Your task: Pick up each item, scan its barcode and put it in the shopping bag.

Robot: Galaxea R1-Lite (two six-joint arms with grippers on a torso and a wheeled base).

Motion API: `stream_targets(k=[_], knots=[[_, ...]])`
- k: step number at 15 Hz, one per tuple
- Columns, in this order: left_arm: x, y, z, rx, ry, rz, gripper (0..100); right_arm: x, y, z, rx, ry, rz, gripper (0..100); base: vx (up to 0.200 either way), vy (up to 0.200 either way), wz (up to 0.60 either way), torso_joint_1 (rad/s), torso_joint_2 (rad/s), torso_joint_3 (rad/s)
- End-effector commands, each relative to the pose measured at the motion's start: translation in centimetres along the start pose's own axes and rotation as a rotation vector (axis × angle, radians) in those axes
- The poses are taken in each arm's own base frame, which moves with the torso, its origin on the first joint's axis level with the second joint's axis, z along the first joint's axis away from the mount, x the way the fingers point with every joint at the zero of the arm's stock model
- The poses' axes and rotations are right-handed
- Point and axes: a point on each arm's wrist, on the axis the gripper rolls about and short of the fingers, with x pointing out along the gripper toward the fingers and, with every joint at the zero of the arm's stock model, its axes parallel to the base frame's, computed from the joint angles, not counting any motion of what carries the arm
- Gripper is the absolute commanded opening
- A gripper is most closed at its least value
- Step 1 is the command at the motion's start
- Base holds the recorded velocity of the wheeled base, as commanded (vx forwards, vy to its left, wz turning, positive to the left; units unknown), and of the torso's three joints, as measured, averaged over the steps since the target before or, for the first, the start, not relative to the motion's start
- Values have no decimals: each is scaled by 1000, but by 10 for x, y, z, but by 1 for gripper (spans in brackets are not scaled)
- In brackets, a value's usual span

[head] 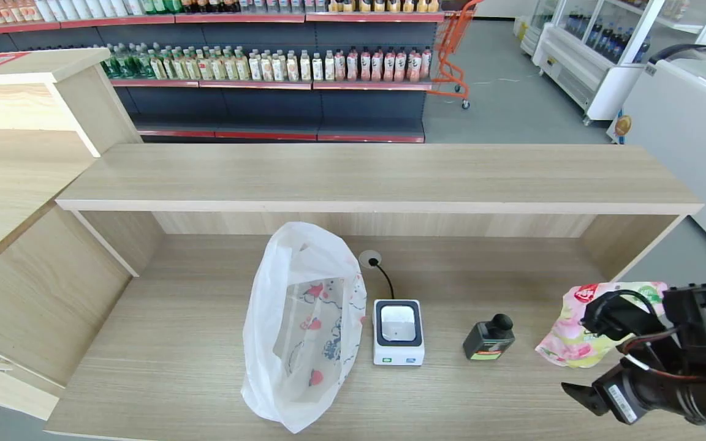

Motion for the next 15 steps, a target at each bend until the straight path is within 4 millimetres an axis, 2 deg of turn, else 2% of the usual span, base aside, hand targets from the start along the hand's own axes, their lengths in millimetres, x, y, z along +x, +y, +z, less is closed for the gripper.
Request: stream_targets(k=[1, 5, 10, 15], knots=[[0, 0, 0, 0, 1, 0, 100, 47, 10, 3, -47, 67, 63, 100, 0, 0, 0, 0, 0, 0], [0, 0, 0, 0, 1, 0, 100, 72, 16, 13, -62, 70, 109, 100, 0, 0, 0, 0, 0, 0], [0, 0, 0, 0, 1, 0, 100, 97, 31, 51, -134, -20, 151, 100, 0, 0, 0, 0, 0, 0], [0, 0, 0, 0, 1, 0, 100, 115, 48, 58, -220, -76, 164, 100, 0, 0, 0, 0, 0, 0]])
